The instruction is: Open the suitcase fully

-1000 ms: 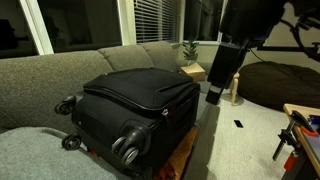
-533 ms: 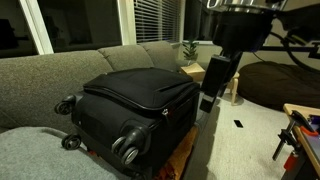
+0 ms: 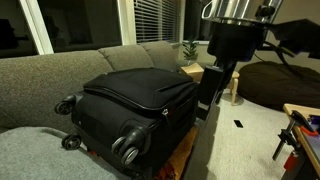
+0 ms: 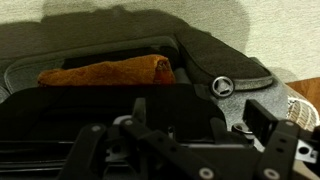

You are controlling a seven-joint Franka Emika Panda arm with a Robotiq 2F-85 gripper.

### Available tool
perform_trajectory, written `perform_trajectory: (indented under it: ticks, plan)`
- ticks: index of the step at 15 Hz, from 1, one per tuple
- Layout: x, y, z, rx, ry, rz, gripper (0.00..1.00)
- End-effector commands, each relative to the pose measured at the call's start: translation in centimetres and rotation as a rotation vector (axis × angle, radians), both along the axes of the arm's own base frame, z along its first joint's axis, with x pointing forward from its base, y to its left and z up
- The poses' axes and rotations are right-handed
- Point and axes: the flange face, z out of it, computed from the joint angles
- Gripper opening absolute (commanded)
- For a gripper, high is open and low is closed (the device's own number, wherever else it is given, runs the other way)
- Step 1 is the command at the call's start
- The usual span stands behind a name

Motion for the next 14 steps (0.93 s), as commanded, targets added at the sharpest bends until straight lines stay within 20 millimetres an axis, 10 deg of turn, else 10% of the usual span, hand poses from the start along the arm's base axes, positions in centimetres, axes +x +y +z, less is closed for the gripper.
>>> perform_trajectory:
  ticks: [1, 14]
  plan:
    - [0.2, 0.3, -0.5, 0.019, -0.016, 0.007, 1.0]
    - [1.3, -0.1, -2.9, 0.035, -0.027, -0.014, 1.0]
